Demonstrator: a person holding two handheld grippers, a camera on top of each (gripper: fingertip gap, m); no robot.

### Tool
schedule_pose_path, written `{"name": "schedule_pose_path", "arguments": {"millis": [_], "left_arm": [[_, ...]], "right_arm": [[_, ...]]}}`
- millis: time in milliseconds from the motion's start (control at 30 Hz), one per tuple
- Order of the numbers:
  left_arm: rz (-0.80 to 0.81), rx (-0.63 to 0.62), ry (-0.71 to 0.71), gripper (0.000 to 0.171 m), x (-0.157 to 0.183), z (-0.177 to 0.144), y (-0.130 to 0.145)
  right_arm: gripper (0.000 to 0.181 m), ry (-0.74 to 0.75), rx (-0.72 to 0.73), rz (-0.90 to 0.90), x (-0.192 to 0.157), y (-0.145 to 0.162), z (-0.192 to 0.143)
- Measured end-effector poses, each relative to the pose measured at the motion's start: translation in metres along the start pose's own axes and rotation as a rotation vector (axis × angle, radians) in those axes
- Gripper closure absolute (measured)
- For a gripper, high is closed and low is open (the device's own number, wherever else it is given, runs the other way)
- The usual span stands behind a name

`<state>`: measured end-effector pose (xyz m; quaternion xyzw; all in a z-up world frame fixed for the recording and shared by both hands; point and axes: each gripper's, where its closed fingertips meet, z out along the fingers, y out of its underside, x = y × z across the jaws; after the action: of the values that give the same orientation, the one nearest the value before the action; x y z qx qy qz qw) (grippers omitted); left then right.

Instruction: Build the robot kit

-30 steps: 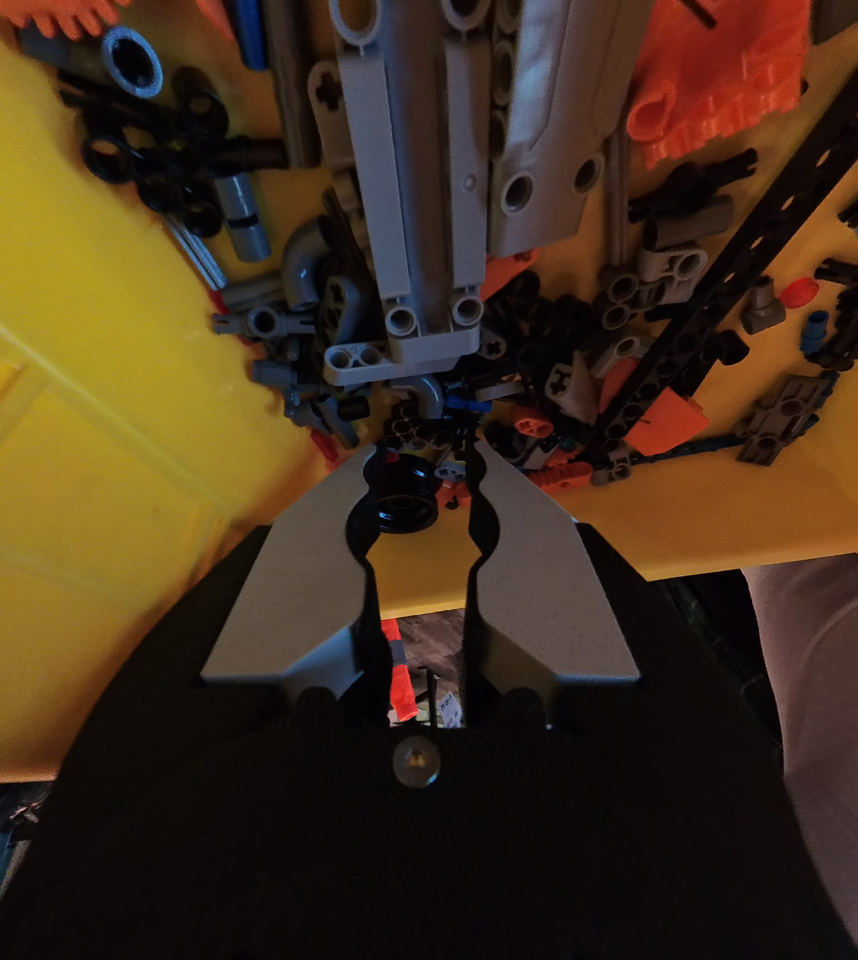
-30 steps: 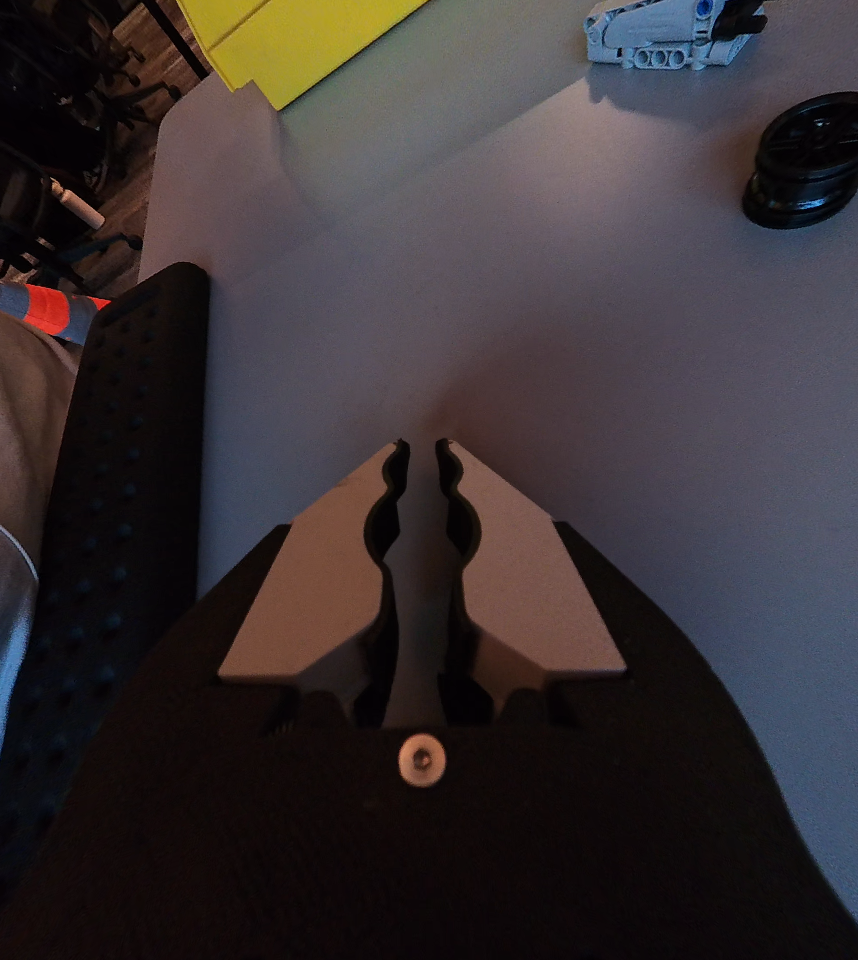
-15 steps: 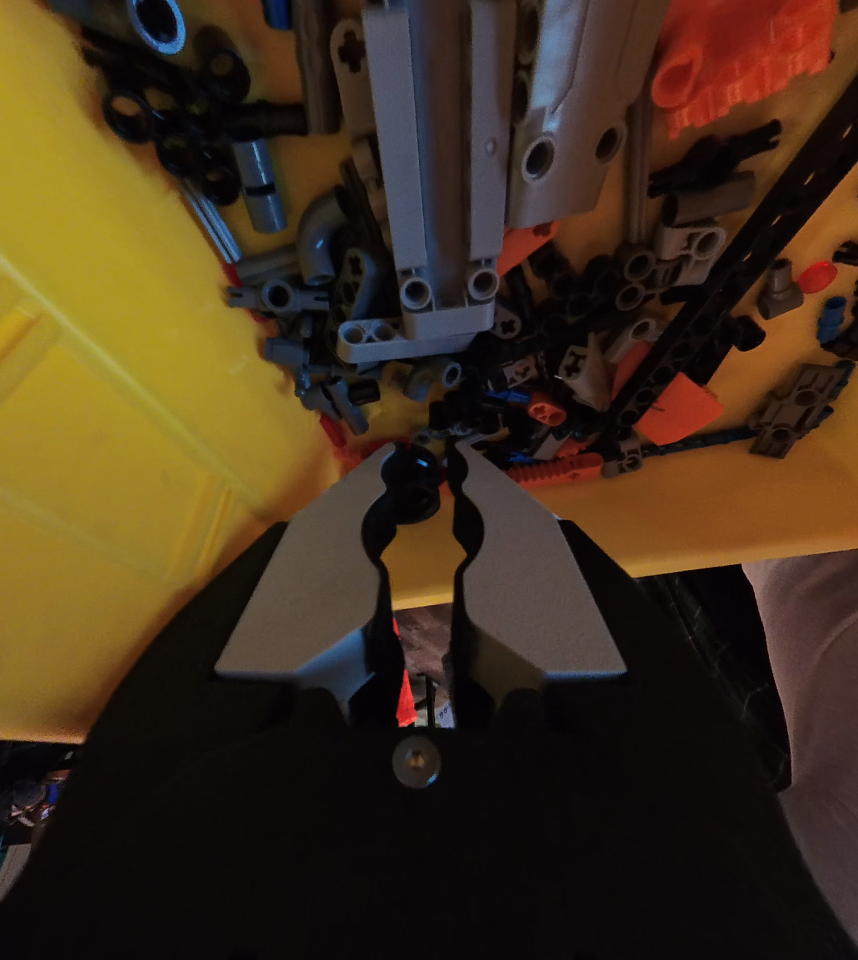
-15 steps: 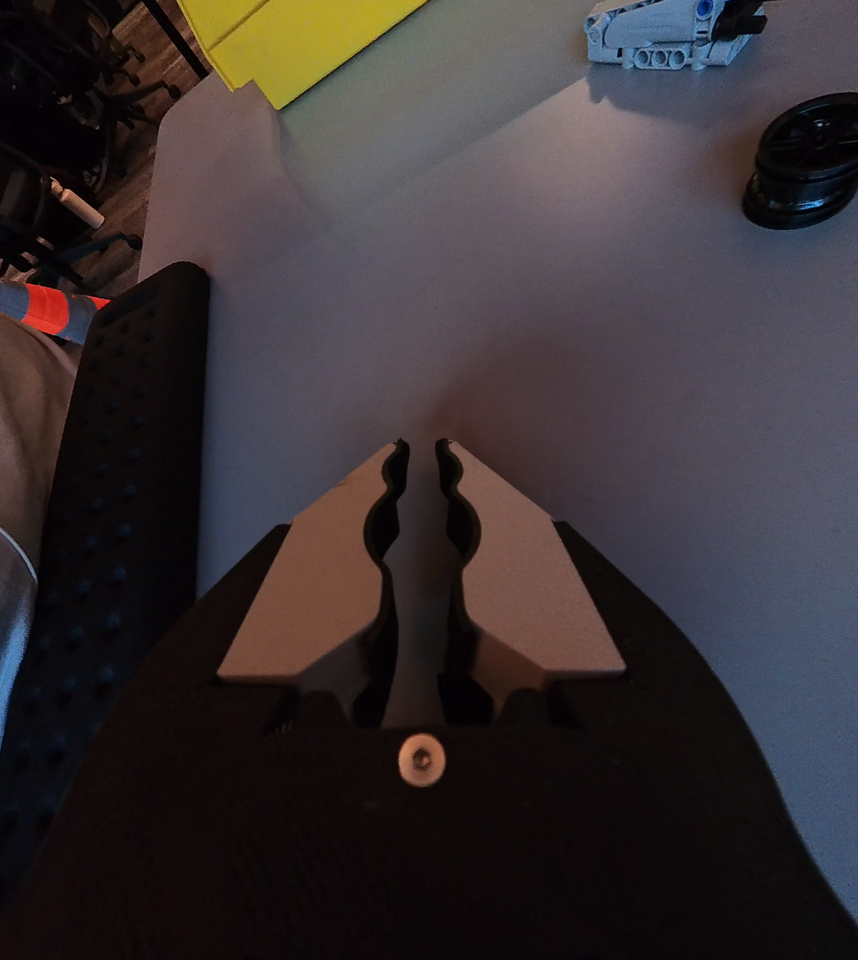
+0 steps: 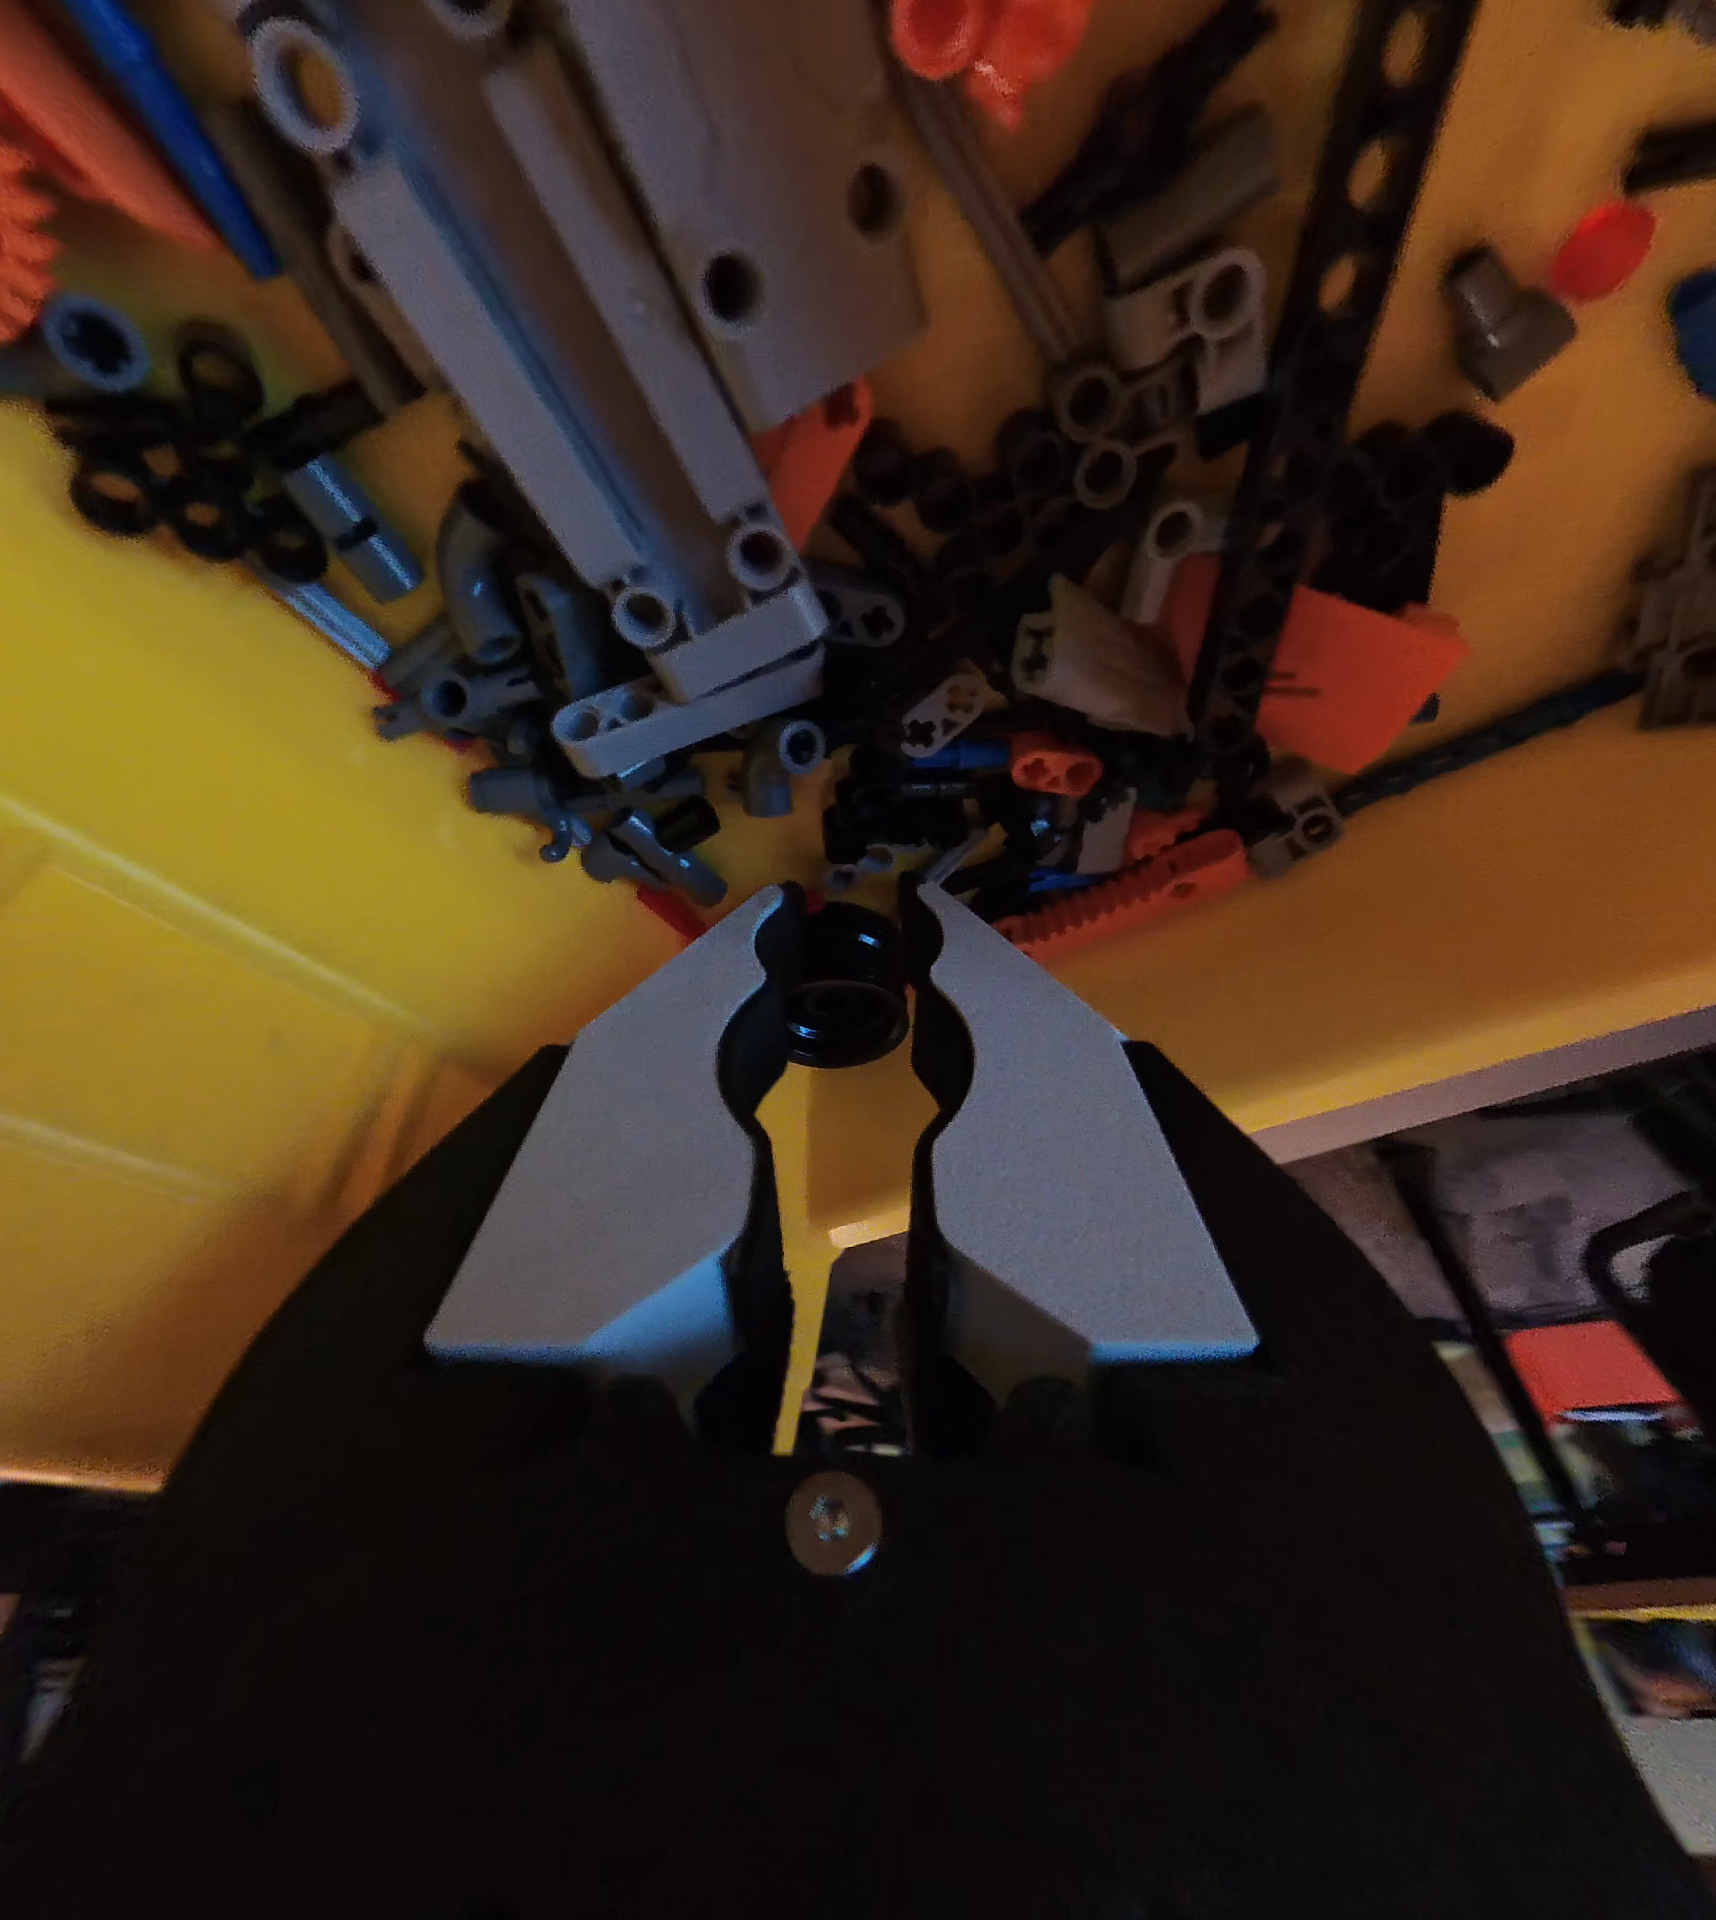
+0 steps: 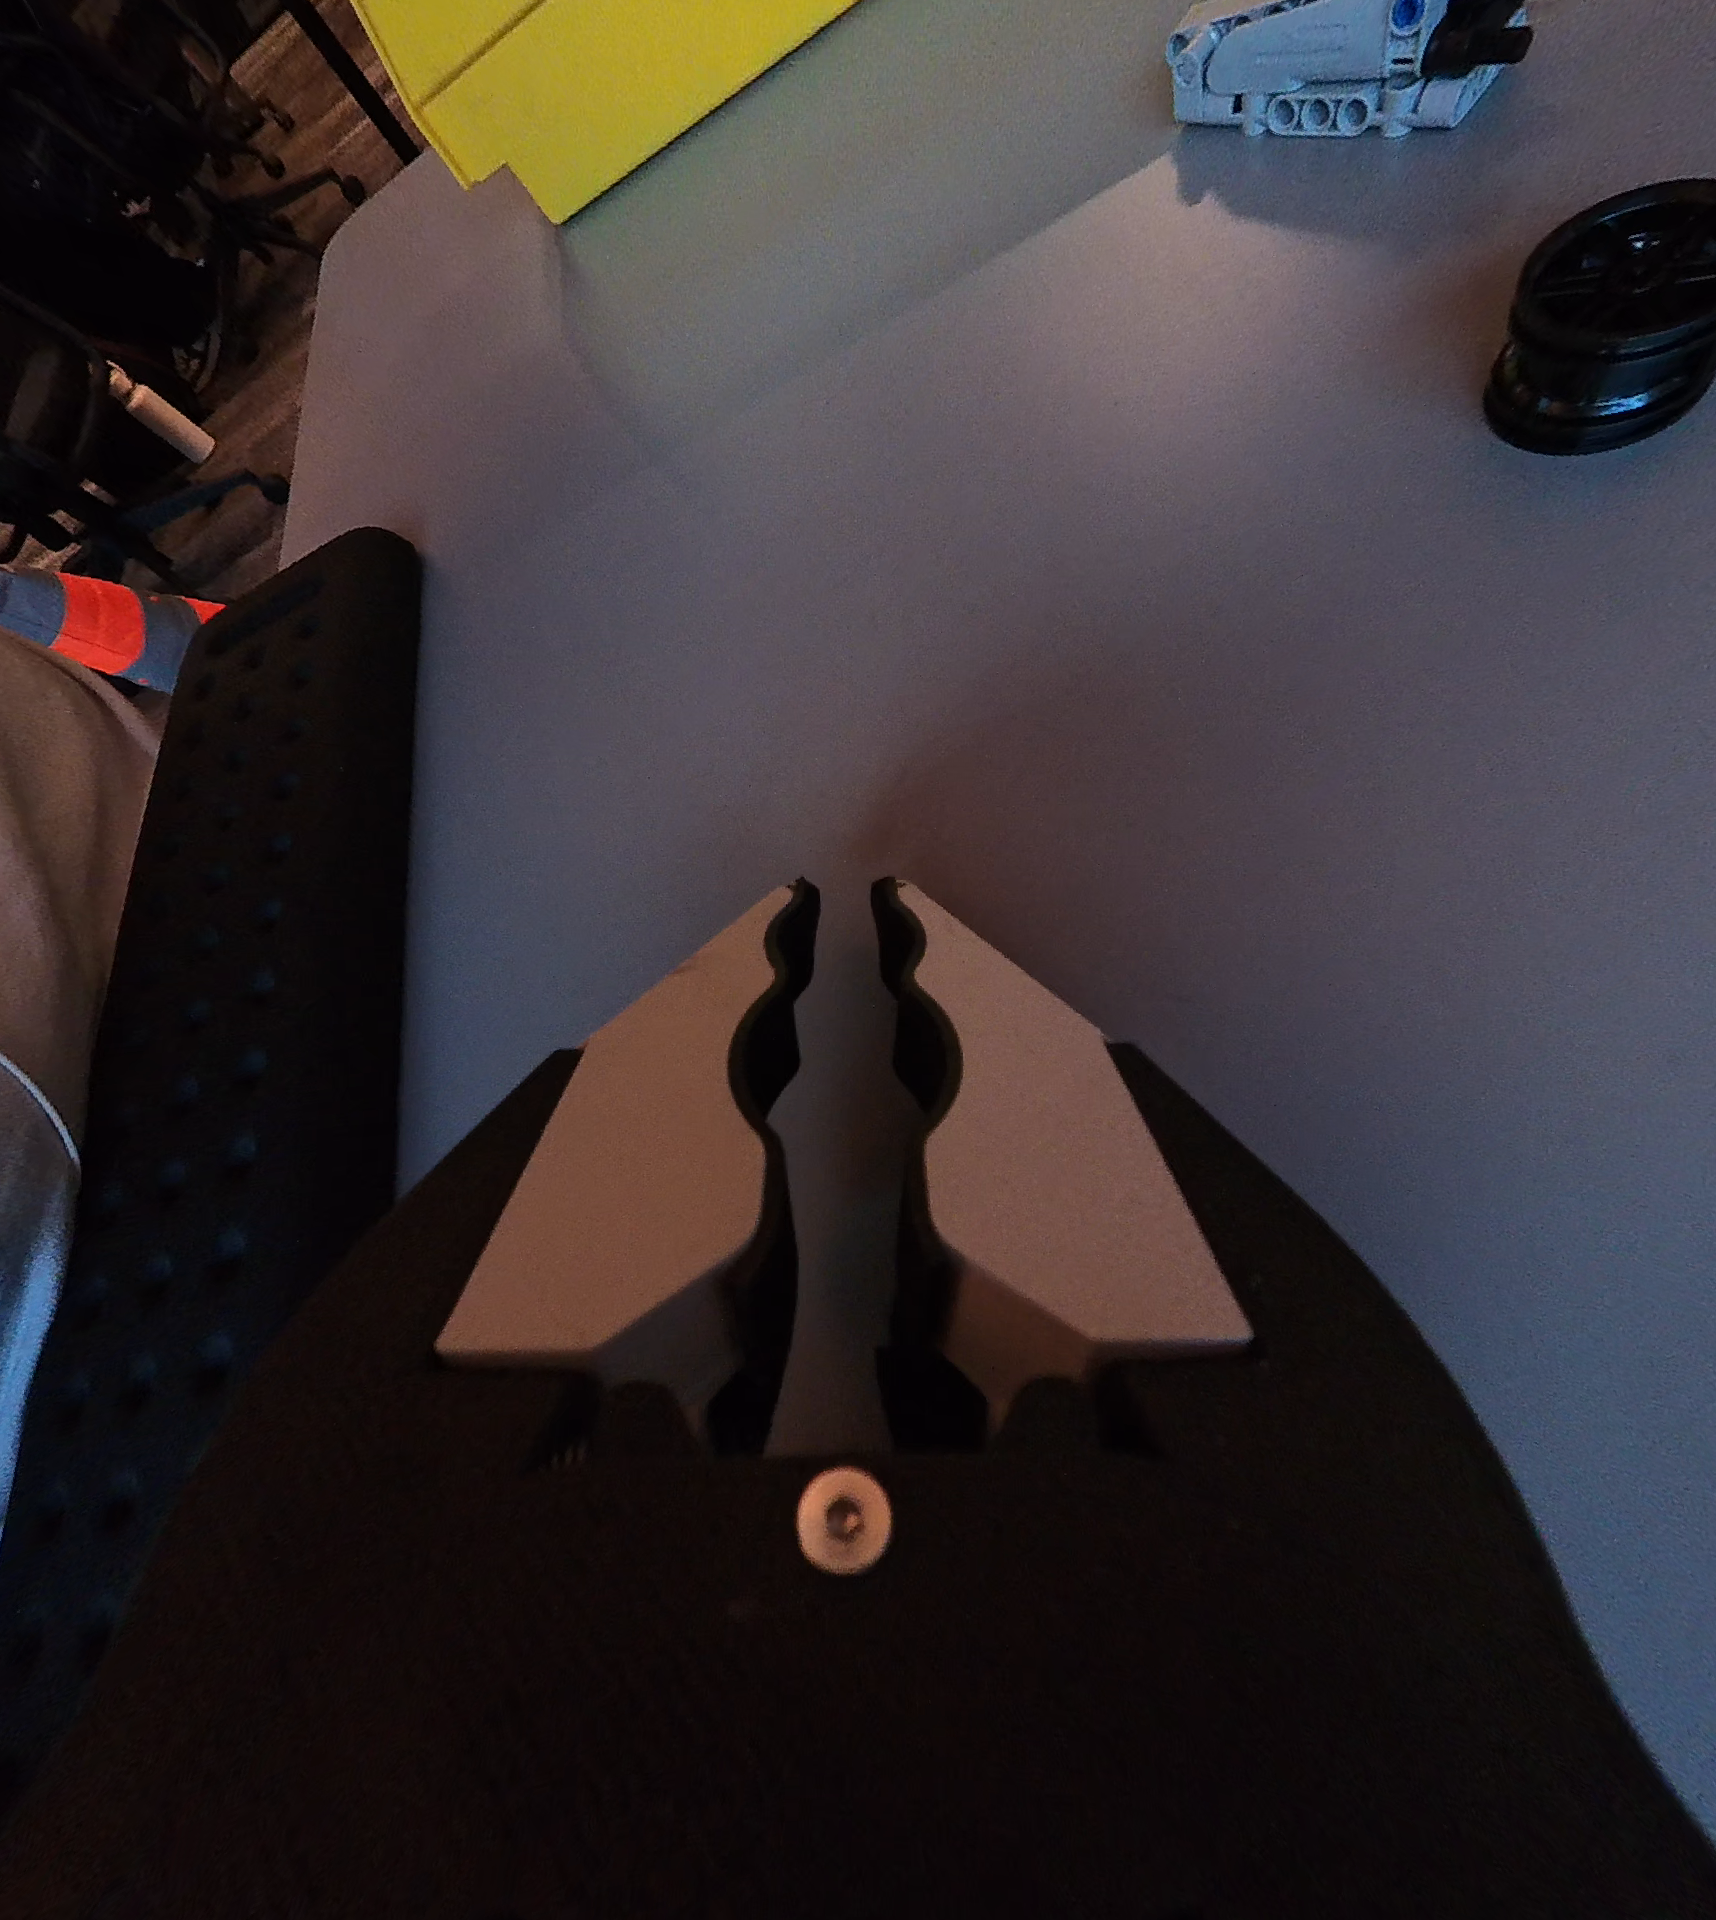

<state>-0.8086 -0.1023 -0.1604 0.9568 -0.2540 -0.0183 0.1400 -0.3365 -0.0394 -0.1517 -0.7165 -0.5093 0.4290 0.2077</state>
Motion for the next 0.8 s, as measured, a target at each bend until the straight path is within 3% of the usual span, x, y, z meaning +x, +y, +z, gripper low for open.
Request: {"name": "schedule_pose_path", "arguments": {"millis": [300, 533, 800], "left_arm": [[0.203, 0.070, -0.123, 0.166, 0.003, 0.003, -0.001], [0.114, 0.136, -0.078, 0.167, 0.005, -0.004, 0.006], [0.070, 0.288, -0.098, 0.167, 0.016, -0.049, 0.003]], "right_arm": [[0.170, 0.004, 0.000, -0.003, 0.000, 0.000, 0.000], [0.169, -0.001, 0.000, -0.001, -0.001, 0.001, 0.000], [0.170, -0.015, 0.000, 0.017, -0.001, 0.000, 0.000]]}}
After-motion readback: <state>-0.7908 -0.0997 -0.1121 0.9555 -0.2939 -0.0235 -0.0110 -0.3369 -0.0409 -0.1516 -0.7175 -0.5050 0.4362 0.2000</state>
